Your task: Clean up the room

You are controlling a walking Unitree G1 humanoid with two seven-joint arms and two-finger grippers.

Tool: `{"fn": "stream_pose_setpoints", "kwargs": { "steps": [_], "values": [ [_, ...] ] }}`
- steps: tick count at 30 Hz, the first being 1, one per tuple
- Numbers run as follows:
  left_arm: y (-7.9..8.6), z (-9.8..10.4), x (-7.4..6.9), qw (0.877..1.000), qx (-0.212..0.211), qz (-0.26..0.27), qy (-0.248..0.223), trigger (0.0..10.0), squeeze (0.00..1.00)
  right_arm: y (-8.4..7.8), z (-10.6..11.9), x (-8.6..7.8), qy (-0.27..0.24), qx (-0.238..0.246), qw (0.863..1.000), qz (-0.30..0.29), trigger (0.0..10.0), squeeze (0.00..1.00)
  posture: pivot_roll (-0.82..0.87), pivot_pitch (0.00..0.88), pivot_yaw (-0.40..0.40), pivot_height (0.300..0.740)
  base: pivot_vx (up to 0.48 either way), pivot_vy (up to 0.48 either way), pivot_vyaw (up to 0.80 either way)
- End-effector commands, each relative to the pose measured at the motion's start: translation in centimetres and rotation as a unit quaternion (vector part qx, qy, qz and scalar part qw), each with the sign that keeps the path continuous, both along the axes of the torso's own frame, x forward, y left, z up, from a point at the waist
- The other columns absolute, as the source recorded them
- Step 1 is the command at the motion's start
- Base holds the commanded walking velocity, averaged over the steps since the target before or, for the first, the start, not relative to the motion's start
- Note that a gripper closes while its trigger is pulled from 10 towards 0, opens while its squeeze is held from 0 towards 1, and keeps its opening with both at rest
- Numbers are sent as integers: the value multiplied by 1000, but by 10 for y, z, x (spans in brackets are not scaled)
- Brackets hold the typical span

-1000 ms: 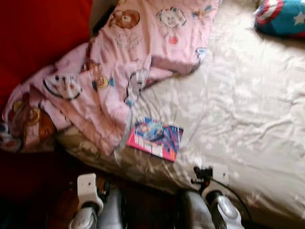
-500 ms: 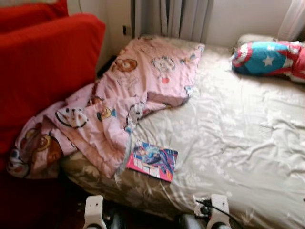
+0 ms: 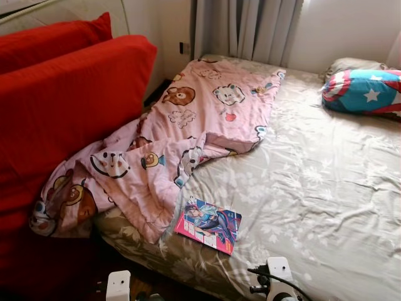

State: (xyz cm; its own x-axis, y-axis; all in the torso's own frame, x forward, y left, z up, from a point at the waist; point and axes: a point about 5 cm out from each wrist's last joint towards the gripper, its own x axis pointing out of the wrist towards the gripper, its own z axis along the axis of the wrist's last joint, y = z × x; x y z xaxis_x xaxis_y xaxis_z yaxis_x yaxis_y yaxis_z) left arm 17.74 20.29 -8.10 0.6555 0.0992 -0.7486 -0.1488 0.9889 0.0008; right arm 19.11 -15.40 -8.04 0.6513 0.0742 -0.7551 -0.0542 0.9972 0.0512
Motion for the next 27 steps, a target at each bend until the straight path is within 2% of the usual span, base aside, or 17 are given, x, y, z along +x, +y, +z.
{"fn": "stream_pose_setpoints", "kwargs": {
  "steps": [1,3,9,12,14,16,22,23,27],
  "values": [
    [3,-3,-6,1000,-1,3,19,10000,0,-1,-4,-6,14,0,1000,-13,10000,0,23,102,-36,693,0,0,0],
    [1,-1,-2,1000,1,-8,15,10000,0,-2,-3,-5,13,1,1000,-20,10000,0,20,124,-26,693,0,0,0],
    [1,0,1,999,7,-51,17,10000,0,-1,-3,-6,14,1,1000,-21,10000,0,27,89,-20,693,0,0,0],
    [5,2,3,999,9,-46,13,10000,0,-1,-4,-7,17,2,1000,-24,10000,0,30,73,-18,693,0,0,0],
    [4,1,2,999,8,-42,12,10000,0,0,-4,-8,19,3,1000,-25,10000,0,26,89,-12,693,0,0,0],
    [3,-1,-1,999,7,-33,17,10000,0,1,-6,-10,22,6,999,-35,10000,0,22,58,-4,693,0,0,0],
    [-3,-3,-4,999,2,-35,17,10000,0,-3,-4,-8,10,17,998,-64,10000,0,17,49,1,693,0,0,0],
    [-4,-3,-5,999,0,-31,17,10000,0,-4,-4,-8,10,21,997,-78,10000,0,13,69,4,698,0,0,0],
    [-6,-5,-8,999,-1,-27,23,10000,0,-4,-4,-9,11,23,996,-86,10000,0,18,55,9,708,0,0,0]
  ]
}}
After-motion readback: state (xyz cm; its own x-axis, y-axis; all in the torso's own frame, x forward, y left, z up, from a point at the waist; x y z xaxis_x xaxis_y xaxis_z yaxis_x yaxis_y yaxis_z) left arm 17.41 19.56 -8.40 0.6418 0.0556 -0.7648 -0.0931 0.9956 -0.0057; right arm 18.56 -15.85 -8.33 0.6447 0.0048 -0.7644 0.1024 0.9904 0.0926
